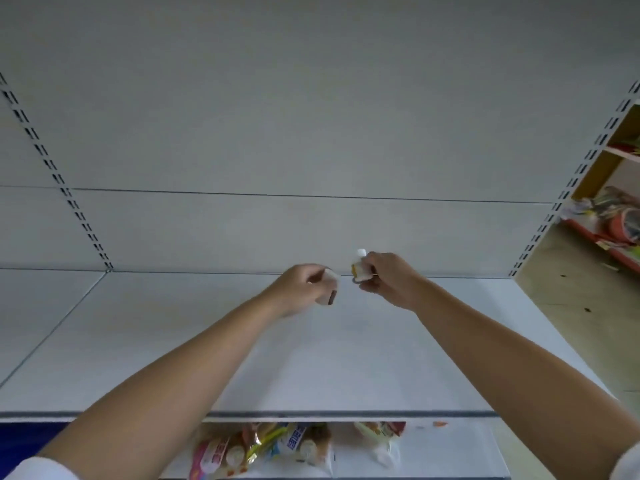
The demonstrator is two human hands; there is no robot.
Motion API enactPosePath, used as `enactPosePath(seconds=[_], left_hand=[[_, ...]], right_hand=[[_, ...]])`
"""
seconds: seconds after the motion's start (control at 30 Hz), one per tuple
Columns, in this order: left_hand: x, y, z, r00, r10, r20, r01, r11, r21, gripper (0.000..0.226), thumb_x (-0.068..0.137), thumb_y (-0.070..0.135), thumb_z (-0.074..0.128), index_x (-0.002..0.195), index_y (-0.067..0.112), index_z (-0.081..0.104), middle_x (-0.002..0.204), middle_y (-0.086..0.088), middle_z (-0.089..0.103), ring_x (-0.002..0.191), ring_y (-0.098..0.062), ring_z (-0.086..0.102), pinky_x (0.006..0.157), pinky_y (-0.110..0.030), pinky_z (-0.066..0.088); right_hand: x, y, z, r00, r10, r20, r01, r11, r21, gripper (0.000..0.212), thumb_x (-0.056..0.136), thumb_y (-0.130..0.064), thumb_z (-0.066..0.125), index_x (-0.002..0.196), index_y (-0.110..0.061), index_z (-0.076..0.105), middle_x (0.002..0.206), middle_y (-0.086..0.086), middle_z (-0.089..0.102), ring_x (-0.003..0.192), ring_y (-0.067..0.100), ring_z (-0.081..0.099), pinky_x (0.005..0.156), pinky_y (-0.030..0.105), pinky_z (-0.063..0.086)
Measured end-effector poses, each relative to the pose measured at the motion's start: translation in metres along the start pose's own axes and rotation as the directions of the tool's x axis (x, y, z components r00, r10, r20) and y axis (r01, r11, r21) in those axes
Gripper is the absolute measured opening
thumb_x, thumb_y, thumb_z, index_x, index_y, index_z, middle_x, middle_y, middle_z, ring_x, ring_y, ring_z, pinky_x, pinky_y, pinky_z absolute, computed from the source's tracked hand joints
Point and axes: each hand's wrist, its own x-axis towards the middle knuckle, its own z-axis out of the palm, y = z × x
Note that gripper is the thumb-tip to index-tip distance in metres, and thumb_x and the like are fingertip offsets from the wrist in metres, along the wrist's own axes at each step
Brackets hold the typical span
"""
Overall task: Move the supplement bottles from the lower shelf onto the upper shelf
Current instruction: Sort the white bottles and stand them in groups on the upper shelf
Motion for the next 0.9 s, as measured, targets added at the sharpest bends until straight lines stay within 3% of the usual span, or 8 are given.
enactPosePath(seconds=[0.03,0.1,0.17,0.3,0.53,0.67,0.8,0.9], left_hand=[[-0.011,0.015,-0.009,0.998,-0.060,0.012,0.061,0.984,-0.165,0.017,0.096,0.029,0.058,0.093,0.016,0.068,0.084,0.002,0.069,0.075,-0.005,0.063,0.074,-0.025,0.051],[-0.034,0.048,-0.026,0.987,-0.143,0.070,0.159,0.882,-0.444,0.016,0.097,0.027,0.057,0.106,0.016,0.066,0.099,-0.006,0.071,0.092,-0.017,0.068,0.079,-0.031,0.055],[-0.060,0.085,-0.042,0.984,-0.141,0.106,0.176,0.799,-0.574,0.023,0.098,0.024,0.055,0.115,0.010,0.064,0.101,-0.009,0.071,0.090,-0.021,0.068,0.074,-0.030,0.057],[-0.110,0.168,-0.067,0.989,-0.050,0.138,0.130,0.728,-0.673,0.029,0.100,0.021,0.051,0.121,0.004,0.061,0.093,-0.011,0.073,0.080,-0.021,0.069,0.068,-0.027,0.058],[-0.177,0.287,-0.091,0.949,0.202,0.241,0.001,0.764,-0.645,0.025,0.102,0.015,0.037,0.115,0.016,0.057,0.088,-0.015,0.070,0.074,-0.024,0.067,0.060,-0.025,0.055],[-0.199,0.346,-0.091,0.911,0.345,0.227,-0.155,0.795,-0.587,0.011,0.090,0.022,0.057,0.101,0.024,0.060,0.089,-0.015,0.068,0.075,-0.026,0.068,0.057,-0.027,0.056],[-0.187,0.394,-0.092,0.874,0.474,0.110,-0.392,0.819,-0.418,0.020,0.082,0.025,0.070,0.102,0.026,0.065,0.093,-0.002,0.070,0.085,-0.019,0.068,0.073,-0.033,0.059],[-0.159,0.424,-0.091,0.848,0.529,0.039,-0.502,0.825,-0.260,0.020,0.082,0.026,0.068,0.101,0.024,0.069,0.097,0.000,0.075,0.094,-0.019,0.070,0.088,-0.039,0.054]], right_hand=[[-0.020,-0.011,0.000,0.997,0.047,0.055,-0.061,0.959,0.275,0.019,0.096,-0.012,0.044,0.094,0.000,0.059,0.084,0.015,0.061,0.076,0.027,0.061,0.067,0.029,0.050],[-0.062,-0.034,0.001,0.985,0.076,0.156,-0.150,0.831,0.536,0.026,0.094,-0.012,0.040,0.107,0.000,0.059,0.086,0.018,0.062,0.076,0.029,0.063,0.063,0.029,0.051],[-0.106,-0.063,0.009,0.973,0.064,0.220,-0.187,0.777,0.601,0.031,0.089,-0.013,0.039,0.109,-0.006,0.061,0.082,0.015,0.059,0.070,0.024,0.060,0.056,0.024,0.048],[-0.194,-0.127,0.023,0.967,-0.011,0.256,-0.141,0.810,0.569,0.023,0.082,-0.024,0.049,0.099,-0.012,0.059,0.077,0.008,0.053,0.062,0.016,0.048,0.049,0.019,0.037],[-0.323,-0.213,0.015,0.976,-0.183,0.115,0.100,0.854,0.510,0.024,0.079,-0.027,0.054,0.096,-0.010,0.058,0.077,0.006,0.056,0.060,0.013,0.051,0.046,0.017,0.038],[-0.372,-0.263,-0.020,0.941,-0.337,-0.006,0.306,0.849,0.430,0.032,0.073,-0.033,0.050,0.092,-0.010,0.059,0.071,0.003,0.052,0.055,0.012,0.045,0.041,0.019,0.033],[-0.386,-0.302,-0.069,0.889,-0.450,-0.081,0.450,0.828,0.335,0.027,0.072,-0.033,0.052,0.089,-0.013,0.053,0.068,-0.001,0.046,0.053,0.010,0.040,0.041,0.017,0.030],[-0.369,-0.325,-0.107,0.864,-0.466,-0.188,0.495,0.854,0.158,0.015,0.088,-0.028,0.049,0.091,-0.015,0.057,0.071,-0.002,0.057,0.060,0.011,0.053,0.055,0.020,0.041]])
